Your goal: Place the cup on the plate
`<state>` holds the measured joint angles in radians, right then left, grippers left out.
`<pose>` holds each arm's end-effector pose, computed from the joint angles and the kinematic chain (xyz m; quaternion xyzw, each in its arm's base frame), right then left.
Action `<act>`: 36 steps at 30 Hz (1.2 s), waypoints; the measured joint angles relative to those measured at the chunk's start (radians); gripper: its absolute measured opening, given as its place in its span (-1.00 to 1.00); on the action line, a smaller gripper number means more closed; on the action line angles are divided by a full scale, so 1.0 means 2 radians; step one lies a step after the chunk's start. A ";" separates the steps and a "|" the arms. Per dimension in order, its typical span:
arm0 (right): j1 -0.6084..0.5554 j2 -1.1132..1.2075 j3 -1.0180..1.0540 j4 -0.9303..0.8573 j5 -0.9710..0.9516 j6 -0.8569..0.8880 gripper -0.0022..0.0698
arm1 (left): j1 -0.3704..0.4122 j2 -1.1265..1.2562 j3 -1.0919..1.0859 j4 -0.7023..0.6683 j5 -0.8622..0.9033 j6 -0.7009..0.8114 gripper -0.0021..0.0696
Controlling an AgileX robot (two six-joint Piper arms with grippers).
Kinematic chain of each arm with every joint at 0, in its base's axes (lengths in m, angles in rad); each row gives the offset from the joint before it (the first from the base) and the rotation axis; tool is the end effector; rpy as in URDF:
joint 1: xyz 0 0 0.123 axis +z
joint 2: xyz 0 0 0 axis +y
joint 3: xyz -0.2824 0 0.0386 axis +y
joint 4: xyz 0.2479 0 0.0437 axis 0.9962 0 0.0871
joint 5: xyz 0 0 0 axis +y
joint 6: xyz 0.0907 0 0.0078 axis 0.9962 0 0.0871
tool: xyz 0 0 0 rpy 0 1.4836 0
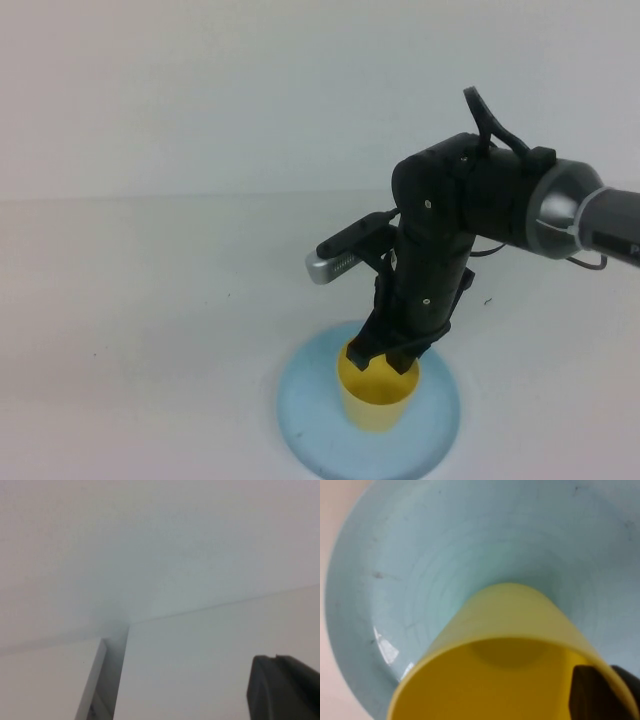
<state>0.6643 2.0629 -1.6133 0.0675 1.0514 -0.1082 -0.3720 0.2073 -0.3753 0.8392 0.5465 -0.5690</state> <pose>0.3304 0.2655 0.1955 -0.3620 0.9284 0.0509 0.0670 0.0612 0.0140 0.2924 0.0800 0.7441 0.0894 0.6572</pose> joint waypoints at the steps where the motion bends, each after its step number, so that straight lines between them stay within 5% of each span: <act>1: 0.000 0.000 -0.001 -0.001 0.001 0.000 -0.79 | 0.000 0.000 0.000 0.000 0.000 0.000 -0.94; 9: 0.000 0.000 -0.045 -0.004 0.025 0.001 0.05 | 0.000 0.000 0.000 0.001 0.000 -0.001 -0.94; 15: 0.000 -0.010 -0.135 -0.034 0.079 0.002 0.16 | 0.000 0.000 0.007 0.001 -0.004 -0.010 -0.94; 20: 0.000 -0.090 -0.173 -0.051 0.086 0.000 -0.09 | 0.000 0.000 0.035 -0.008 -0.065 -0.039 -0.94; 27: 0.000 -0.250 -0.171 -0.075 0.091 -0.014 -0.82 | 0.000 0.000 0.074 0.052 -0.221 -0.039 -0.94; 36: 0.000 -0.477 0.038 -0.071 0.059 -0.039 -0.94 | -0.001 0.000 0.075 0.062 -0.219 -0.041 -0.94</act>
<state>0.6643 1.1080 -1.5371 -0.0754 1.1695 -0.1864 -0.3735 0.2073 -0.2255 0.9632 0.1088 -0.6500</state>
